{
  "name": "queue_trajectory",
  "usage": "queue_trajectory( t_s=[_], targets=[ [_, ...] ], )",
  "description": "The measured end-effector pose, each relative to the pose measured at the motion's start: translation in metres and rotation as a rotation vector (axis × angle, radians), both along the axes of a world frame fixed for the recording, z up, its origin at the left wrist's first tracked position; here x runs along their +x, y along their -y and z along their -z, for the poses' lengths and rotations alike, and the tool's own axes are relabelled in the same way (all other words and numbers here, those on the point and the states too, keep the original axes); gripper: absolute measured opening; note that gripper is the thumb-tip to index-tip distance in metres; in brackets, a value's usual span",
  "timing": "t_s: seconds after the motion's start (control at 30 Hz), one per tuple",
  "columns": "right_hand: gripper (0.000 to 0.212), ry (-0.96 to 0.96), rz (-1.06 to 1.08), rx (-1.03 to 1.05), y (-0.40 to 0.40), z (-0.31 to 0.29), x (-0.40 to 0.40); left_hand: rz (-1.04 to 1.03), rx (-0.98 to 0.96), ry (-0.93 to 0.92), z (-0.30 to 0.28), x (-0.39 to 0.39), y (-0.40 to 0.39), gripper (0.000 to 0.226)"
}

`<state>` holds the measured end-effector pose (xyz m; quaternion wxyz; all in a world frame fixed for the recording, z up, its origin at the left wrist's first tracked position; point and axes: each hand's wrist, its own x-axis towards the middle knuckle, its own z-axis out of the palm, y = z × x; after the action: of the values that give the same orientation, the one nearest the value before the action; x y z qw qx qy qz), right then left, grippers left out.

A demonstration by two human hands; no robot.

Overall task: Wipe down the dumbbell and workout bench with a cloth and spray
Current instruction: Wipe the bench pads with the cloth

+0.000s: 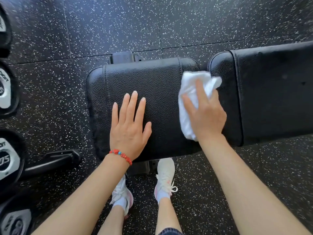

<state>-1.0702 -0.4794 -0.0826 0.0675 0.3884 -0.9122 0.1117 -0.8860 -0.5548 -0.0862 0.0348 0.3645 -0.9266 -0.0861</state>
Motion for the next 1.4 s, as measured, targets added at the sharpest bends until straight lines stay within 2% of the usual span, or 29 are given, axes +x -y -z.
queue_trajectory(
  t_s=[0.13, 0.23, 0.3, 0.37, 0.53, 0.67, 0.9, 1.07, 1.2, 1.4],
  targets=[
    [0.057, 0.144, -0.003, 0.016, 0.037, -0.002, -0.02, -0.004, -0.019, 0.01, 0.001, -0.001, 0.0, 0.056],
    [0.05, -0.017, -0.031, -0.039, 0.016, -0.003, -0.011, -0.018, -0.006, 0.016, -0.002, -0.003, -0.001, 0.056],
    [0.041, -0.119, -0.159, -0.028, -0.014, -0.006, -0.001, -0.052, -0.006, 0.007, -0.005, -0.007, -0.004, 0.055],
    [0.042, -0.129, -0.244, 0.017, -0.048, -0.012, 0.003, -0.082, -0.007, -0.02, -0.01, -0.017, -0.011, 0.054],
    [0.044, -0.083, -0.029, 0.033, -0.098, -0.011, -0.029, -0.018, 0.03, -0.062, -0.017, -0.061, -0.033, 0.054],
    [0.046, -0.142, -0.101, 0.055, -0.089, 0.0, -0.054, 0.005, 0.046, -0.022, -0.007, -0.083, -0.04, 0.055],
    [0.052, -0.155, -0.039, 0.0, 0.011, 0.005, -0.099, 0.004, 0.013, -0.006, 0.002, -0.08, -0.041, 0.056],
    [0.049, -0.216, -0.058, 0.026, -0.041, 0.007, -0.076, 0.009, 0.033, -0.013, 0.0, -0.08, -0.039, 0.055],
    [0.045, -0.172, -0.11, 0.09, -0.105, 0.0, -0.042, 0.021, 0.06, -0.013, -0.001, -0.079, -0.039, 0.056],
    [0.05, 0.081, -0.043, 0.039, -0.124, -0.025, -0.031, 0.0, 0.159, -0.009, -0.014, -0.081, -0.039, 0.06]
  ],
)
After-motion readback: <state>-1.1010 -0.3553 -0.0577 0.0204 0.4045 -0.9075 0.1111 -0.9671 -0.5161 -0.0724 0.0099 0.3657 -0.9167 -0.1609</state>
